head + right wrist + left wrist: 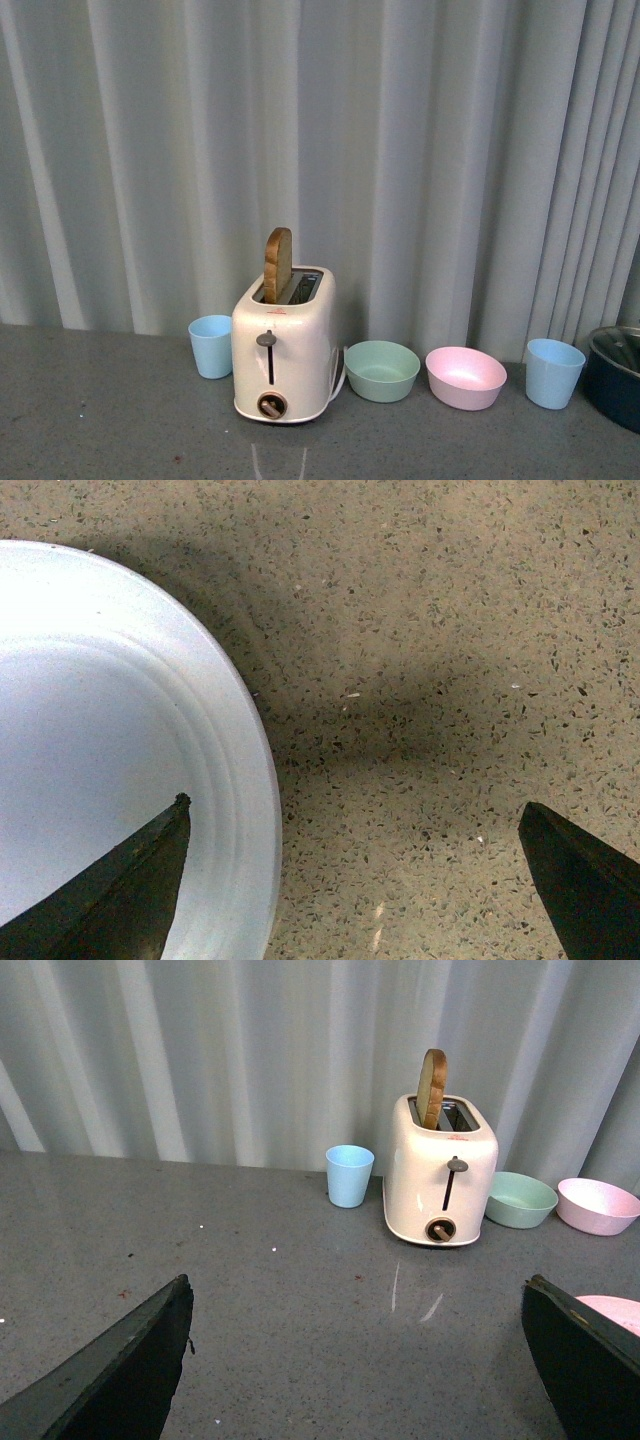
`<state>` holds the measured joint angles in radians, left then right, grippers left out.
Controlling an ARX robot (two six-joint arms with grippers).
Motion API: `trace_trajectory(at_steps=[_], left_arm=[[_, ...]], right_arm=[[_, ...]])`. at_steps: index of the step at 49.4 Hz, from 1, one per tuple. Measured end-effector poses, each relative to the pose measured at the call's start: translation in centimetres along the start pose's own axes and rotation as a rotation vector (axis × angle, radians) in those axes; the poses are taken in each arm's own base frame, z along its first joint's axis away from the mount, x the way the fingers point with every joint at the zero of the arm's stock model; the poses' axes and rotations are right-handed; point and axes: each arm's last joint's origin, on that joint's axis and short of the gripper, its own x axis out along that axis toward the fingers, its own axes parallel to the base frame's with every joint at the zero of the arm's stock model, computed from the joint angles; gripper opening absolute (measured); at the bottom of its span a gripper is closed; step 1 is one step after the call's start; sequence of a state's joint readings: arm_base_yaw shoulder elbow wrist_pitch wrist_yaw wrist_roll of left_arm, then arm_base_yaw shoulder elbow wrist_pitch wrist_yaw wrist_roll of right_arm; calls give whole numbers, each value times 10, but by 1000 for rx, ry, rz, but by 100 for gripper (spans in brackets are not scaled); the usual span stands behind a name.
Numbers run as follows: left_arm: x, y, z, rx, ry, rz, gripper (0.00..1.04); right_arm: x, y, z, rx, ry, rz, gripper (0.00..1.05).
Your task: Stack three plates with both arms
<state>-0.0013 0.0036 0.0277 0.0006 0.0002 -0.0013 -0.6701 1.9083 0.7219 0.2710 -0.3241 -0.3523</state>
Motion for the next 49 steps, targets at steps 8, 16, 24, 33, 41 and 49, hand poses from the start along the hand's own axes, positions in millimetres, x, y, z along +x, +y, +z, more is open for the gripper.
trace_trajectory(at_steps=[8,16,24,33,41,49], left_arm=[[0,0,0,0,0,0,98],[0,0,0,0,0,0,98],[0,0,0,0,0,0,98],[0,0,0,0,0,0,98],[0,0,0,0,0,0,98],[0,0,0,0,0,0,98]], right_arm=[[6,6,-8,-2,-19,13,97],[15,12,-21,12,26,38,97],[21,14,-31,46,71,54,97],[23,14,-34,77,88,59,97],[23,15,-34,91,95,58,96],[23,15,-34,97,97,56,76]])
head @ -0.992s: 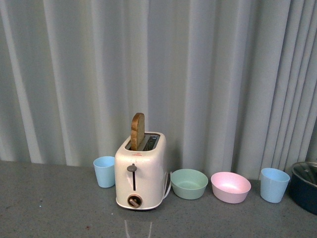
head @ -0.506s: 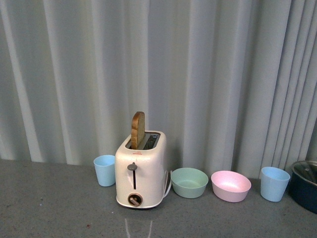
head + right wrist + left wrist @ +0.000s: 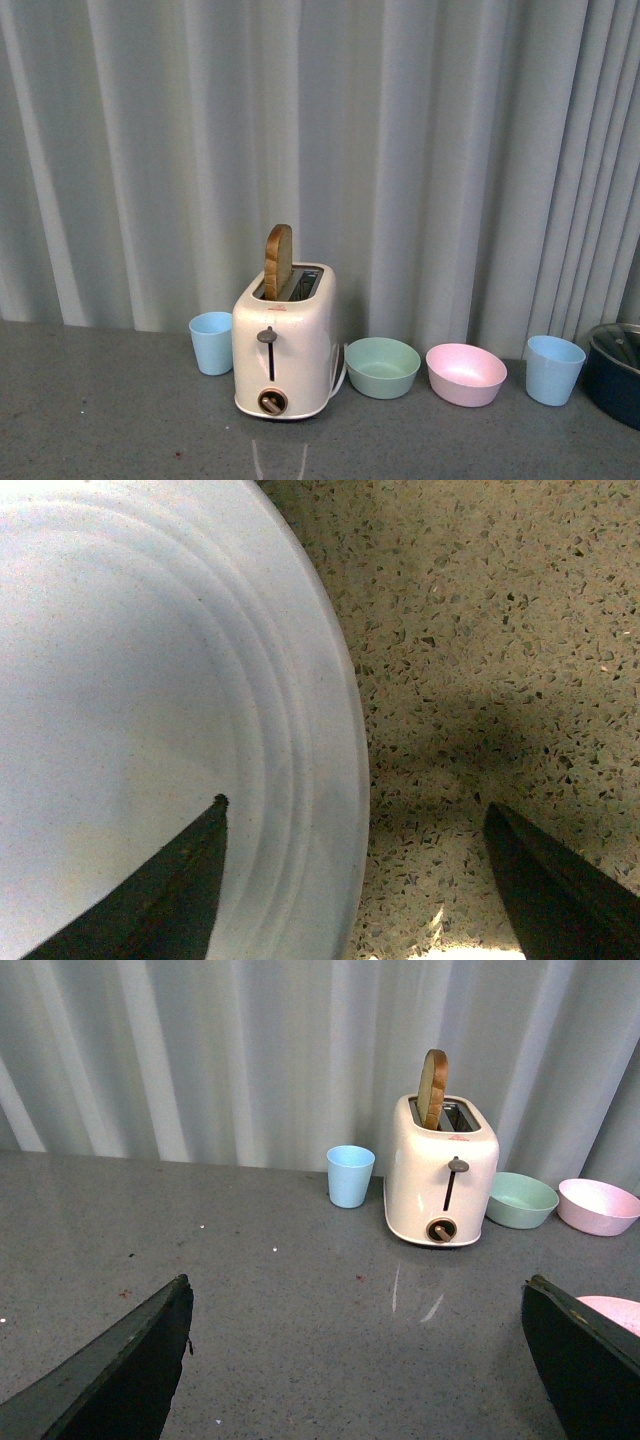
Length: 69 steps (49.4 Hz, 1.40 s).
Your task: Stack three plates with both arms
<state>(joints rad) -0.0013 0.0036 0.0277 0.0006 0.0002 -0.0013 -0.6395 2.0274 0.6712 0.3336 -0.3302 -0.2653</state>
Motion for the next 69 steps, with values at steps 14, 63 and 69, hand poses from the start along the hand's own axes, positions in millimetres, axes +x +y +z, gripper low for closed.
trace_trajectory(at_steps=[14,63,69], left_arm=[[0,0,0,0,0,0,98],[0,0,0,0,0,0,98],[0,0,0,0,0,0,98]], right_arm=[[0,0,-1,6,13,3,23],[-85,-21,64,163,-188,67,3],[-98,-5,77,166,-235,125,3]])
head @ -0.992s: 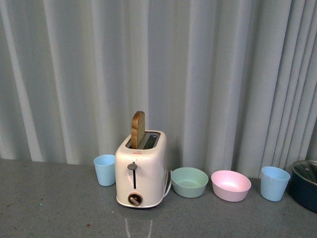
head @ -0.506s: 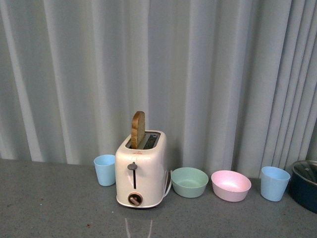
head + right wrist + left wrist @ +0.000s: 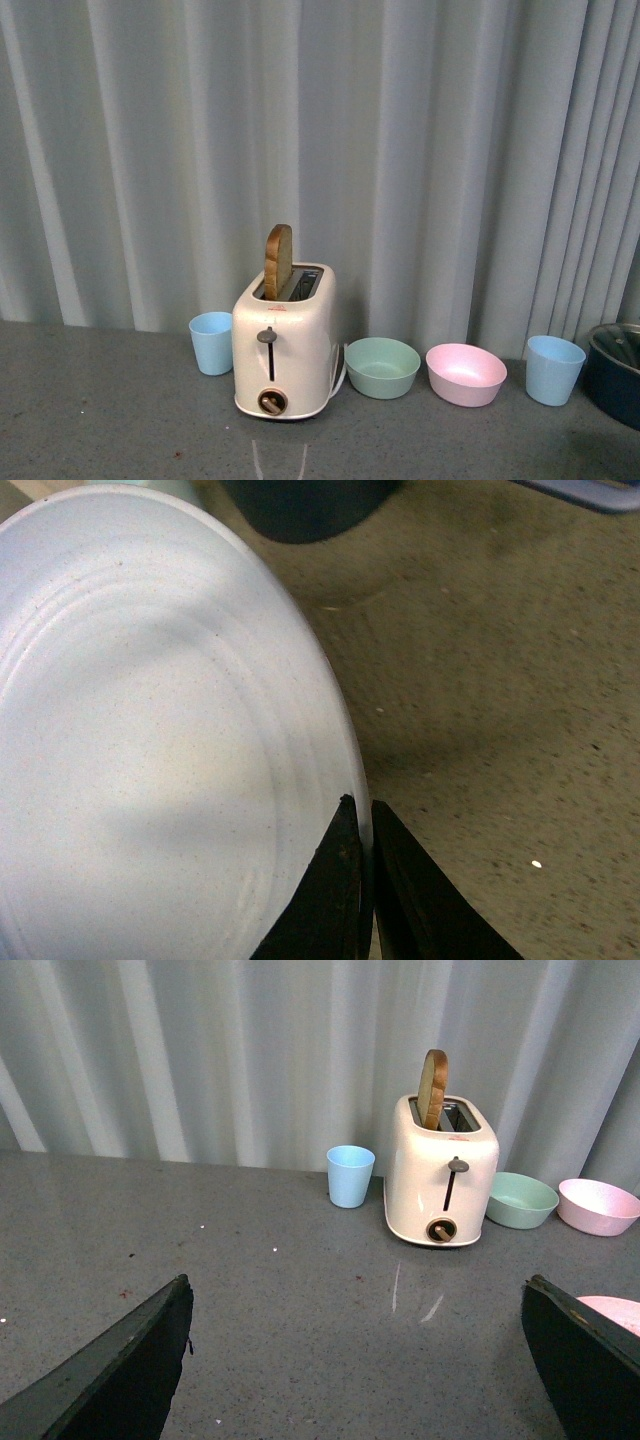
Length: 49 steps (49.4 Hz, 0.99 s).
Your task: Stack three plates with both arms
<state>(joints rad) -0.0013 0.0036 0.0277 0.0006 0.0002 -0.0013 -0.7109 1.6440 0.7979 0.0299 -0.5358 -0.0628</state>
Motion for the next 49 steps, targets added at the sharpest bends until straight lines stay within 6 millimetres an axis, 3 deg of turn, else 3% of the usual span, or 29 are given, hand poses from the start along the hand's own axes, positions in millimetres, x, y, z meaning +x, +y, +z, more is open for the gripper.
trace_trajectory(at_steps=[7,11,16,27,37,49], left_arm=[[0,0,0,0,0,0,98],[0,0,0,0,0,0,98],[0,0,0,0,0,0,98],[0,0,0,0,0,0,98],[0,0,0,0,0,0,98],[0,0,0,0,0,0,98]], right_arm=[[0,37,7,-21,-21,89,3],[7,71,3,-46,-6,161,3],[21,112,-10,-87,35,226,3],[45,164,-44,-139,133,313,3],[66,182,-76,-147,235,335,3],[82,178,-98,-138,300,297,3]])
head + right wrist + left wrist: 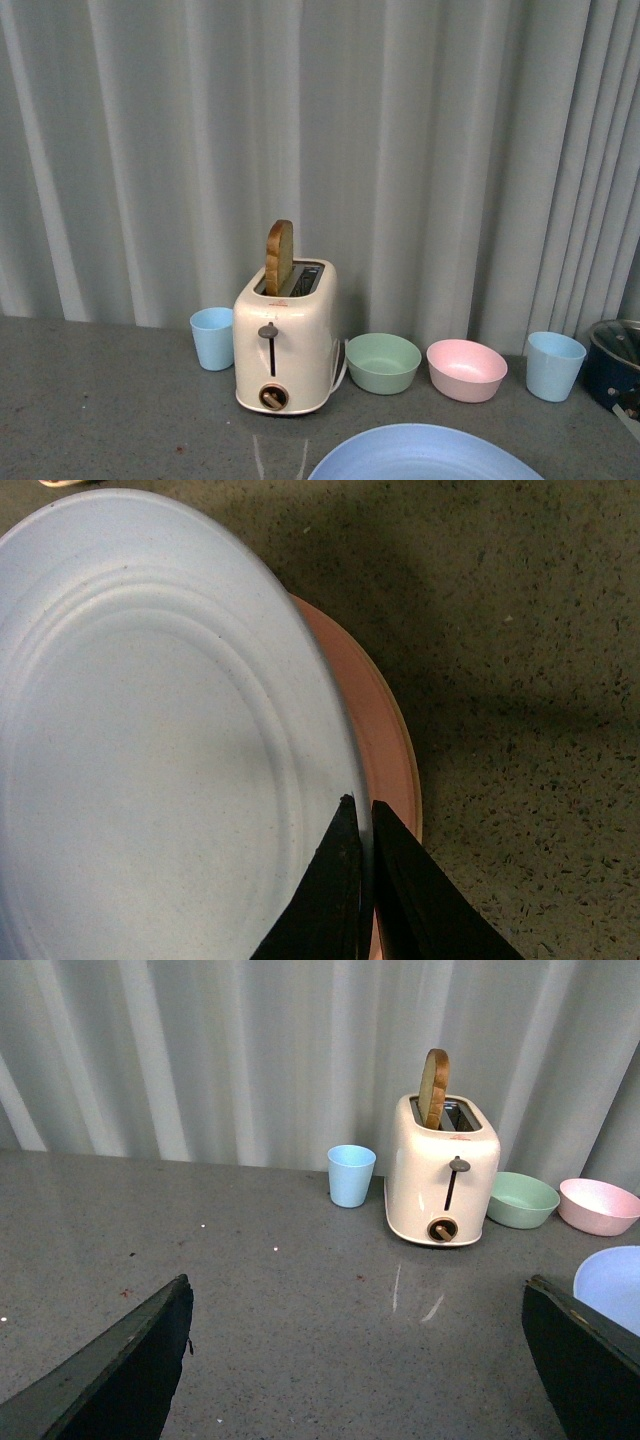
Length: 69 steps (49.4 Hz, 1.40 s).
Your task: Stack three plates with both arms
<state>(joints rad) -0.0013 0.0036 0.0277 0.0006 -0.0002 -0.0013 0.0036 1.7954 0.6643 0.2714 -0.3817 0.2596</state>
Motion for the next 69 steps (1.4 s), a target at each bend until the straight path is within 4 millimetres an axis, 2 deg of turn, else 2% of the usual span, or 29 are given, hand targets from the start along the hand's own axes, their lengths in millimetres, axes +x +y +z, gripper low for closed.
trace_trajectory(at_steps=[21,47,62,69], left_arm=[[0,0,0,0,0,0,98],[0,0,0,0,0,0,98],[0,0,0,0,0,0,98],[0,0,0,0,0,0,98]], right_arm=[[13,-4,-12,14,46,-21,3],[14,-4,-12,18,44,-41,3],[12,-6,-13,44,60,-51,46],[-3,-3,-4,52,18,-28,73]])
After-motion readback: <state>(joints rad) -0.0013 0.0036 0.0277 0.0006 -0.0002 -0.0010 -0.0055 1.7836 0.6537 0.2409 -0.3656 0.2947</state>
